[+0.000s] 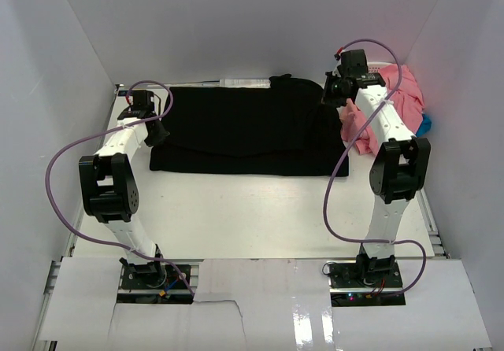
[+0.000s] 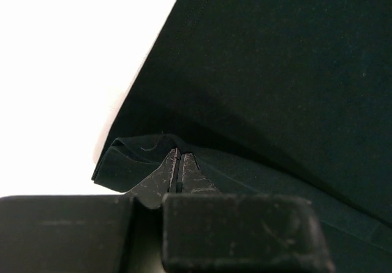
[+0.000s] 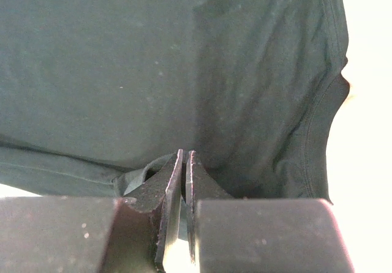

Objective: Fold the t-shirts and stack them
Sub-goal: Fold the flattened tshirt in 1/3 of the way

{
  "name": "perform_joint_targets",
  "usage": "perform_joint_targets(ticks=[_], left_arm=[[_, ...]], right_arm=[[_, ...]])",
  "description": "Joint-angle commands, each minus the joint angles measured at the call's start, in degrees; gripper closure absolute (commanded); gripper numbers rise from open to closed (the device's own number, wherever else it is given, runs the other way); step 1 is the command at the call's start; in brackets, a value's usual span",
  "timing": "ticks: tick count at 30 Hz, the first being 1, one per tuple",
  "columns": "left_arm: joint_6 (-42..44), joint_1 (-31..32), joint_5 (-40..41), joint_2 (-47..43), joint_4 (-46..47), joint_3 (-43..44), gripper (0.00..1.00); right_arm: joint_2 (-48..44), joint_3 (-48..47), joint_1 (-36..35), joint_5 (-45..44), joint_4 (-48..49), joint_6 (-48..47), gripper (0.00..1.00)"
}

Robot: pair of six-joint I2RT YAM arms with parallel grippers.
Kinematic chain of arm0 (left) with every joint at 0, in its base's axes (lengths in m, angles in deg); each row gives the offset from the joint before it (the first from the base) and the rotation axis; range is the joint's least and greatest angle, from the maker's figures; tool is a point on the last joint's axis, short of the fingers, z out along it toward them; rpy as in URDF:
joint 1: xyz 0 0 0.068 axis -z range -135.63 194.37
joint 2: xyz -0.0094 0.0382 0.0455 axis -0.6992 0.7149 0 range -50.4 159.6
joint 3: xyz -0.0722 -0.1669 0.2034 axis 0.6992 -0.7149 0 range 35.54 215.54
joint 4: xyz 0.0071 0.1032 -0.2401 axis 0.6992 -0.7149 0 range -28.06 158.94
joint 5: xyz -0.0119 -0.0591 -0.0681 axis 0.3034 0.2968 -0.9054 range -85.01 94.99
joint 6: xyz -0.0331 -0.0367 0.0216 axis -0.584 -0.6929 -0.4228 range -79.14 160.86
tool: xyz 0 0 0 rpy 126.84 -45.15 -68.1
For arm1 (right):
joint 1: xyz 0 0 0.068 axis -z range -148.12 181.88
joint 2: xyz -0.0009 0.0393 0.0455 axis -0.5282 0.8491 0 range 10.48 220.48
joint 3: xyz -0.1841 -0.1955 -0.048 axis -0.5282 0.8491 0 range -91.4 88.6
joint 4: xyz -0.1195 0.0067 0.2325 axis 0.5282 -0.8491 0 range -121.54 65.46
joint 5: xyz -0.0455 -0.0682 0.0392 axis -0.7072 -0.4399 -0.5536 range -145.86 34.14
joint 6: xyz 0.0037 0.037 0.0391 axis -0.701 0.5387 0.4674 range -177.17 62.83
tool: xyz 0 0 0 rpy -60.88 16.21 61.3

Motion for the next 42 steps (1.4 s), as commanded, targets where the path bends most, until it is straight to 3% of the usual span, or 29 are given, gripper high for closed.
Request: perform_joint_targets(ticks=[1,42], left_arm=[[0.47,-0.05,1.13,0.07,0.62,1.66,1.0],[1.44,-0.05,3.07,10.53,-1.22,8.07,1.0]], right_arm=[[1.38,-2.3,0.4,-0.08,1.22,-0.1,0.92],[10.78,-5.81,6.2,0.62,3.77,0.34,0.9]])
